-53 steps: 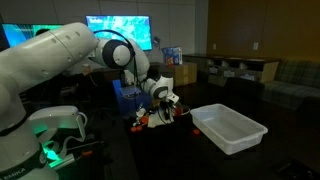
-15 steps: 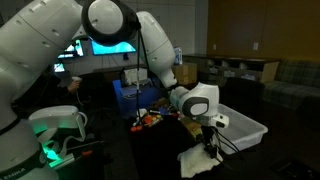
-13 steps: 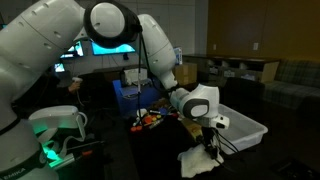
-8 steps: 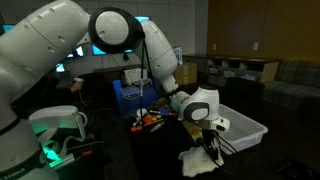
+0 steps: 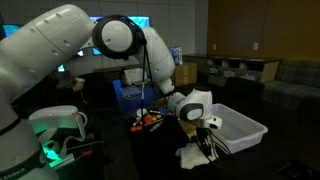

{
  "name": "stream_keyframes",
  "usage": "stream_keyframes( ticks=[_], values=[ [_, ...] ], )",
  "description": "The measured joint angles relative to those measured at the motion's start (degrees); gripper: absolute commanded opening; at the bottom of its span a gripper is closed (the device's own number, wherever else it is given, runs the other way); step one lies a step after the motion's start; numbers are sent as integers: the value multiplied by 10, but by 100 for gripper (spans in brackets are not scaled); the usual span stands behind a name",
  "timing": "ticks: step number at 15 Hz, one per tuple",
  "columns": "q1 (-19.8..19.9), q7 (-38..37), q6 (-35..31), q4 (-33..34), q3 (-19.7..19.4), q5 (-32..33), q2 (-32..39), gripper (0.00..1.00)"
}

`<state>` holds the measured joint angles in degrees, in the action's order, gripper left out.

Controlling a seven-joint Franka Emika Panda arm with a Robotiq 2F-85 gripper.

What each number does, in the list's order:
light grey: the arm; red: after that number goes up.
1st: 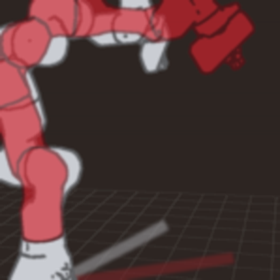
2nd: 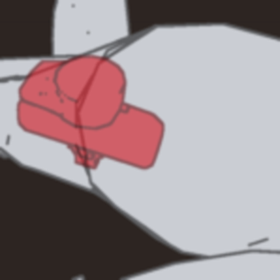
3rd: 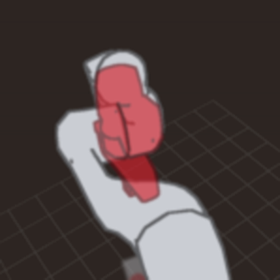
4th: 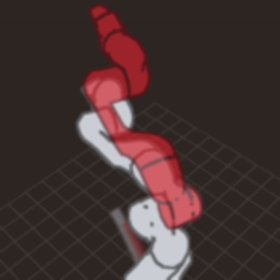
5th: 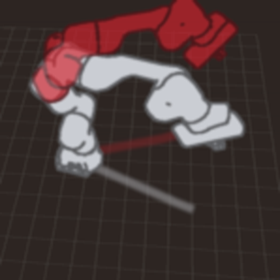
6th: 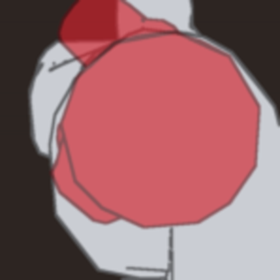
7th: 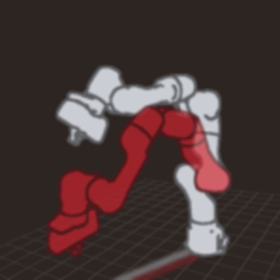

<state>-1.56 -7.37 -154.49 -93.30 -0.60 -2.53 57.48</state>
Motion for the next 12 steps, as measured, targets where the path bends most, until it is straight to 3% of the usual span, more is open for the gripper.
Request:
stream_keyframes(
  ticks=[12],
  values=[
    [-49, -17, -1, 16, 22, 0, 11, 11]
  ],
)
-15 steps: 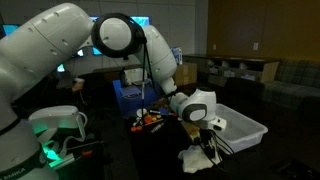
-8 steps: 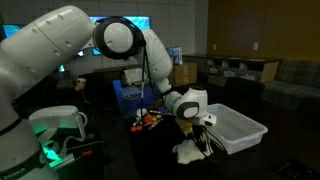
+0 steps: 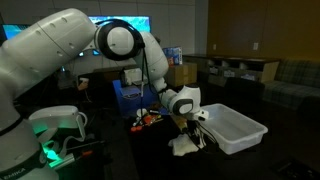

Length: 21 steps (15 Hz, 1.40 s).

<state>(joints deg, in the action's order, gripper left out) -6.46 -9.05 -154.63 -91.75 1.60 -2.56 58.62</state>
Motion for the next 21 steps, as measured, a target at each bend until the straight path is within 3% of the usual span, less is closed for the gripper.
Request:
stream_keyframes(
  ticks=[14, 21],
  values=[
    [-60, -15, 0, 33, 22, 0, 17, 11],
    [-118, -39, 1, 64, 39, 0, 32, 11]
  ],
)
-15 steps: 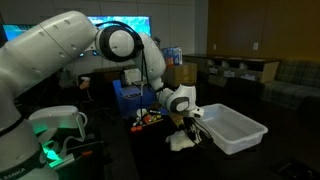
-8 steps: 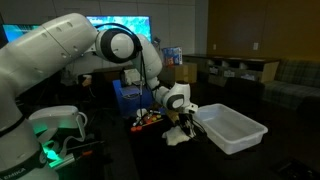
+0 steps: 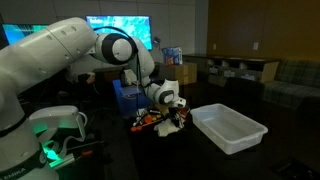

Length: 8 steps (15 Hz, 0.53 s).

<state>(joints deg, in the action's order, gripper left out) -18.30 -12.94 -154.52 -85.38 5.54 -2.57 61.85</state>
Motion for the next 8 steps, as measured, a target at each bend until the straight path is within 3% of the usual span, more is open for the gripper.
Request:
stream_keyframes(
  ticks=[8],
  values=[
    [-37, -15, 8, 58, 8, 0, 5, 10]
  ],
)
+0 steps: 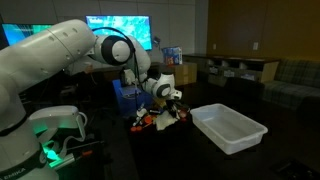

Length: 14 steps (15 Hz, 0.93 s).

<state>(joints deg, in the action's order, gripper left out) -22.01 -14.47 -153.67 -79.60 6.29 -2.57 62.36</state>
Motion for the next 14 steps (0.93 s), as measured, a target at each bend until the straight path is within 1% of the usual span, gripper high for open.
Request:
stream_keyframes(
  ticks=[3, 5, 7, 9, 11, 14],
  values=[
    [9, 16, 26, 1, 12, 0, -27, 11],
    [27, 44, 67, -6, 30, 0, -56, 10],
    [51, 75, 126, -18, 49, -2, -95, 9],
    [76, 104, 193, -34, 63, -8, -139, 11],
    [95, 121, 255, -48, 64, -13, -185, 12],
    [120, 139, 338, -62, 60, -14, -242, 10]
  ],
)
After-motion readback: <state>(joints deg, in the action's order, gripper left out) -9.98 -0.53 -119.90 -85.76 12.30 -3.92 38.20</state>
